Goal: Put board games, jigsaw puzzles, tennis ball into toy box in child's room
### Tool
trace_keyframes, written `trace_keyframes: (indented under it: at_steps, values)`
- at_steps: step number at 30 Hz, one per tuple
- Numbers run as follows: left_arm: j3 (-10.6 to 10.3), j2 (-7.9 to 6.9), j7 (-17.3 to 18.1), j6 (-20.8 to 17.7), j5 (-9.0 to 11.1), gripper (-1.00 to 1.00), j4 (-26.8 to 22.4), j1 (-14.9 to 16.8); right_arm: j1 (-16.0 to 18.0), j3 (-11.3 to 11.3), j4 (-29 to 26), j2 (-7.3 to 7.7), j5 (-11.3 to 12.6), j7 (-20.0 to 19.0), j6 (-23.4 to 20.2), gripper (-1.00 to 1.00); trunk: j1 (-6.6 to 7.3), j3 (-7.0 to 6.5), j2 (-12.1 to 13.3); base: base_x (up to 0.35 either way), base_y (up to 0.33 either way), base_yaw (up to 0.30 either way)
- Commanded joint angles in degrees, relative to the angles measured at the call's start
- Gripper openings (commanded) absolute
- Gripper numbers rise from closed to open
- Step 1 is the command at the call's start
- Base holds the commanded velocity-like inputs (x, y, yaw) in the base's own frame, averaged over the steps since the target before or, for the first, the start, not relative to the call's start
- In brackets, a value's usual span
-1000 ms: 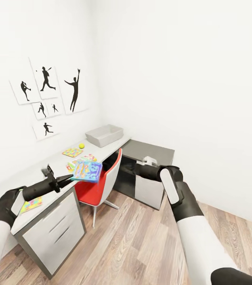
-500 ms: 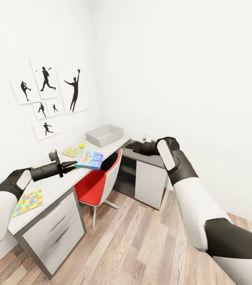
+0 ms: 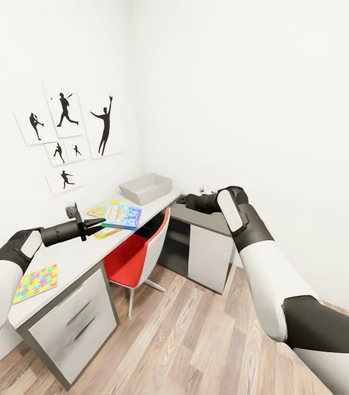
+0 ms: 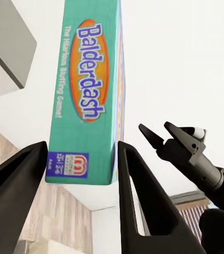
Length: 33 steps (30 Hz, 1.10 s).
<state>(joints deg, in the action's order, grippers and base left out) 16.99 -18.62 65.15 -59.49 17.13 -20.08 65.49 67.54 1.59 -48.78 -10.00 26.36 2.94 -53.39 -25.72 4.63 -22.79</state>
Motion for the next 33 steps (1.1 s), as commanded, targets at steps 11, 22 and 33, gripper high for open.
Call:
trace_keyframes:
  at_steps: [11,22,33]
  values:
    - [0.3,0.19,0.2,-0.2,-0.1,-1.0,0.0,0.1,0.0,0.0,0.0,0.0,0.3,0.2,-0.1,1.0,-0.06,-0.21,-0.1,0.211,-0.22,0.261]
    - [0.3,0.48,0.2,0.1,-0.2,-1.0,0.0,0.1,-0.1,0.1,0.1,0.0,0.4,0.2,0.3,1.0,-0.06,-0.26,-0.1,0.176,-0.263,0.065]
    - [0.3,0.49,0.2,0.2,-0.2,-1.0,0.0,0.1,-0.1,0.1,0.2,0.0,0.4,0.2,0.4,1.0,-0.06,-0.26,-0.1,0.255,-0.141,0.0]
